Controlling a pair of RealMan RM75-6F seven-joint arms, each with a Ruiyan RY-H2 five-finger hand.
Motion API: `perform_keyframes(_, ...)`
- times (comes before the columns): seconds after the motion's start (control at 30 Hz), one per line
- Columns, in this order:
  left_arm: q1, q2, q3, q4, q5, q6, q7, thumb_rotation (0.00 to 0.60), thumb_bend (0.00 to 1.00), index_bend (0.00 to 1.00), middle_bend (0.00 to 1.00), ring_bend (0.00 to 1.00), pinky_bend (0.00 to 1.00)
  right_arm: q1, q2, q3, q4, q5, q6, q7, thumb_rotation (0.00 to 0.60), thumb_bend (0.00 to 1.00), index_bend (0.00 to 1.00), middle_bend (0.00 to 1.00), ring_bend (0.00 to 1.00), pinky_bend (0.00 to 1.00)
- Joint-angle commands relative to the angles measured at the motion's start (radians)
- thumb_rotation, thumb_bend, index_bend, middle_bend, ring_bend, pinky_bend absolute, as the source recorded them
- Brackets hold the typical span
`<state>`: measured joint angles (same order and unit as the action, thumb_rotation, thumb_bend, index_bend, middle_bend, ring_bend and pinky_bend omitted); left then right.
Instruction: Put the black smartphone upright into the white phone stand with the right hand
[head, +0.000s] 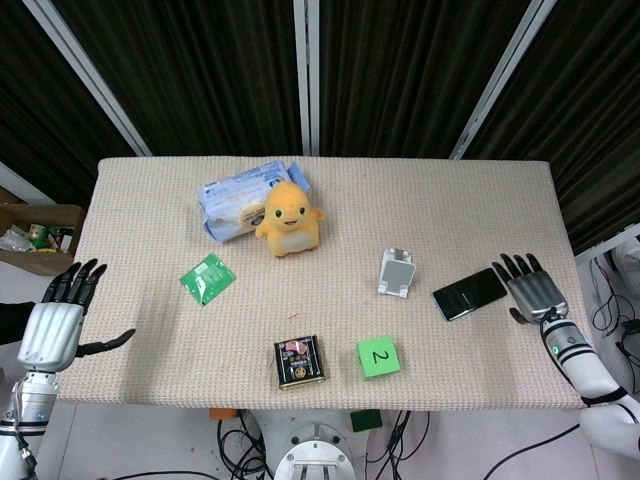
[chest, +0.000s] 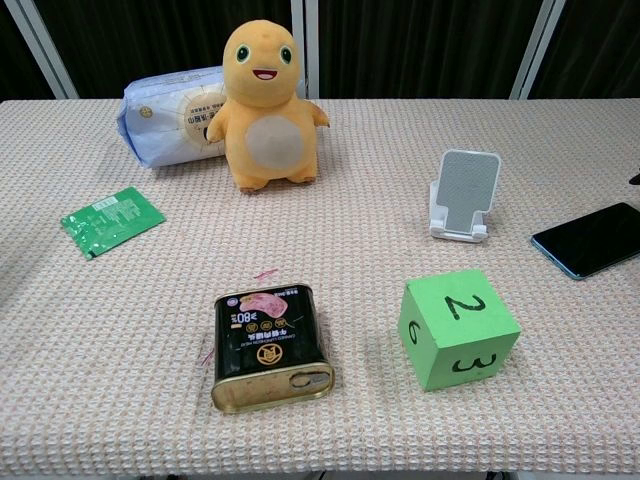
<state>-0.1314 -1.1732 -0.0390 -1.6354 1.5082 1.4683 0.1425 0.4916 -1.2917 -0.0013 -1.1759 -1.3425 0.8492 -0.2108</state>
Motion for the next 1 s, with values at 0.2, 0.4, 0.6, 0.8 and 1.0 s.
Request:
perform_keyframes(0.2, 0.000, -0.003, 0.005, -0.008, -0.003, -0.008, 0.012, 0.190, 0.05, 0.06, 0.05, 0.02, 0.13, 0.004, -0.023, -0.007, 0.034, -0.006, -0.019, 0.024, 0.600, 0.33, 0.00, 0.00, 0.00, 0.00)
perform_keyframes(0.4, -0.005, 0.000, 0.003, -0.008, 0.000, -0.012, 0.010, 0.188, 0.05, 0.06, 0.05, 0.02, 0.13, 0.014, -0.032, -0.004, 0.029, -0.008, -0.024, 0.005, 0.600, 0.33, 0.00, 0.00, 0.00, 0.00)
perform_keyframes(0.6, -0.007, 0.004, 0.000, -0.004, -0.004, -0.016, 0.001, 0.192, 0.05, 0.06, 0.05, 0.02, 0.13, 0.040, -0.047, 0.011, 0.016, 0.002, -0.036, -0.040, 0.600, 0.33, 0.00, 0.00, 0.00, 0.00)
perform_keyframes(0.8, -0.008, 0.009, -0.003, 0.002, -0.015, -0.023, -0.012, 0.186, 0.05, 0.06, 0.05, 0.02, 0.13, 0.075, -0.040, 0.027, -0.029, 0.056, -0.101, -0.087, 0.600, 0.32, 0.00, 0.00, 0.00, 0.00)
perform_keyframes(1.0, -0.009, 0.011, 0.000, 0.007, -0.013, -0.027, -0.020, 0.190, 0.05, 0.06, 0.05, 0.02, 0.13, 0.082, -0.031, 0.019, -0.065, 0.089, -0.108, -0.152, 0.600, 0.25, 0.00, 0.00, 0.00, 0.00)
